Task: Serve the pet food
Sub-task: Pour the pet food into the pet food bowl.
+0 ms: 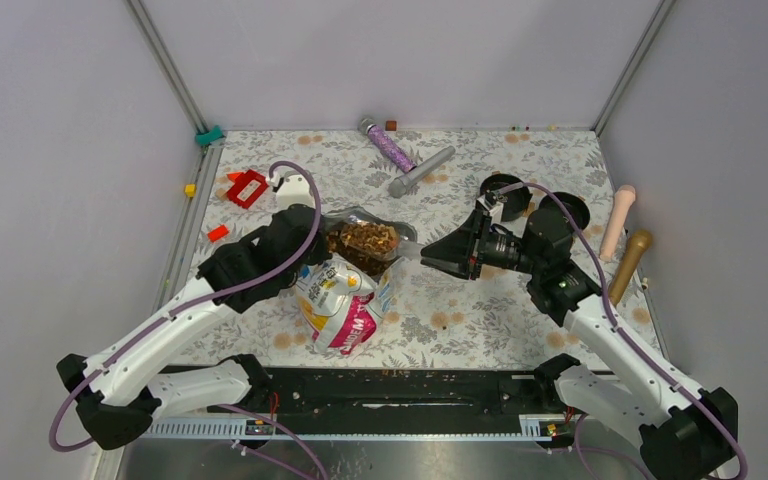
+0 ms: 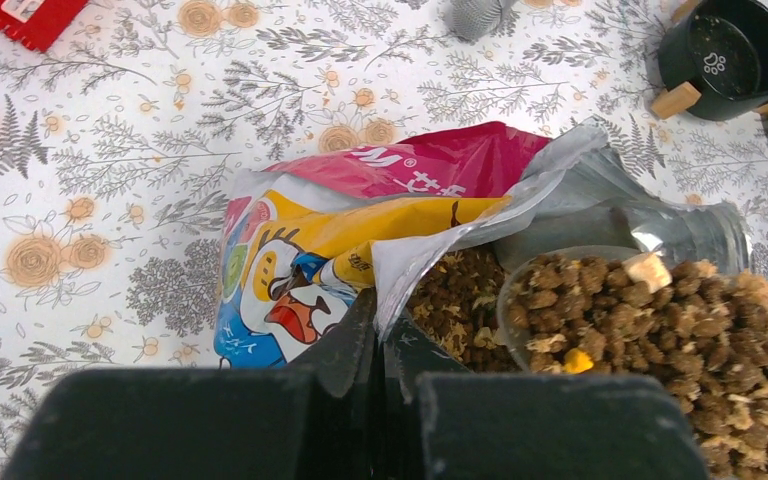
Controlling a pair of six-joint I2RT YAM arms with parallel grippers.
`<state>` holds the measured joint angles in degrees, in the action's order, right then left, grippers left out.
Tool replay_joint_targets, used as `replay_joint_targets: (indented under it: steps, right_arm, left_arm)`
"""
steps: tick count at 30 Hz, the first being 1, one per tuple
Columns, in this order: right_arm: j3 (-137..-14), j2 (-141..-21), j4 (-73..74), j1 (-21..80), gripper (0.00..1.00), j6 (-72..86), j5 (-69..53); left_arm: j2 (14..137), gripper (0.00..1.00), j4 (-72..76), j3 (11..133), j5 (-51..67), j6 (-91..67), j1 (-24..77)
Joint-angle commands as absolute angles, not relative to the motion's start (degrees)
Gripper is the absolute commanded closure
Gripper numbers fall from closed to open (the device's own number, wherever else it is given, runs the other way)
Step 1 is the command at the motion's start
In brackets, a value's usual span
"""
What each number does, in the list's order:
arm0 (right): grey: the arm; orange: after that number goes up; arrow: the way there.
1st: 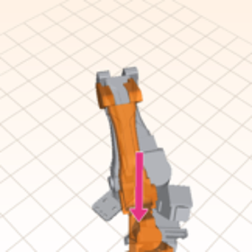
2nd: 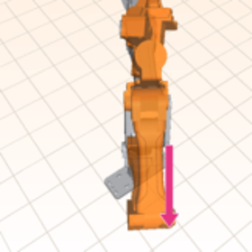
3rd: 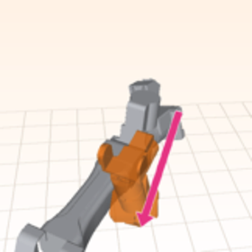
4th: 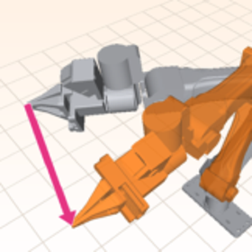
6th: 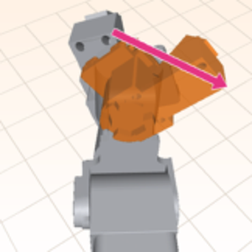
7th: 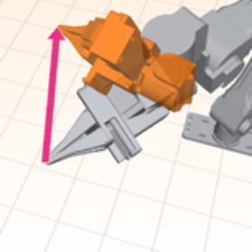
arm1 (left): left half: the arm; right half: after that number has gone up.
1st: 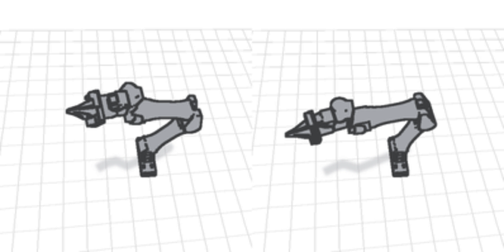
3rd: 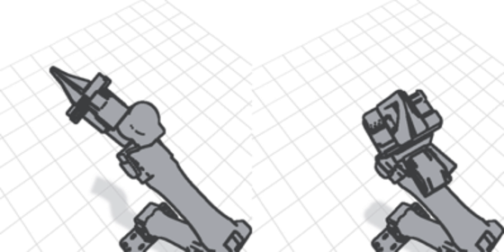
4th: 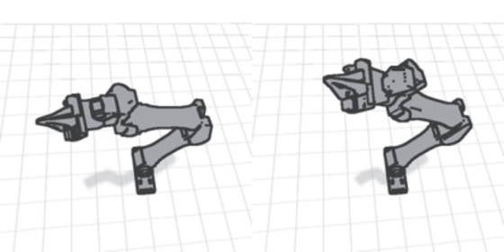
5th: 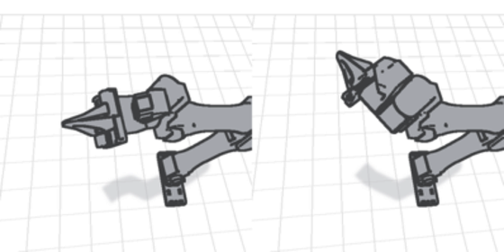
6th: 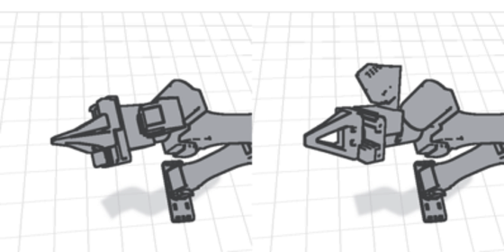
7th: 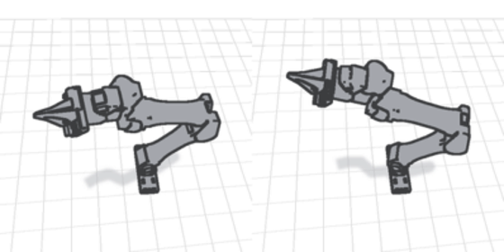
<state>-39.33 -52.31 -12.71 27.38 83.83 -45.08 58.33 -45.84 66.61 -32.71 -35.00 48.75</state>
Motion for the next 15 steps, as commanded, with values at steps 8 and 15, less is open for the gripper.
replay_joint_targets:
  steps: [8,15]
  right_arm:
    - [-40.1,-47.9,-16.7,27.1,1.00,84.1,-42.0]
    - [-40.0,-46.7,-16.5,26.6,1.00,84.5,-41.1]
  left_arm:
    - [55.5,1.00,-43.4,67.7,-37.9,-38.5,49.1]
    - [55.9,1.00,-43.8,67.8,-37.9,-39.4,49.2]
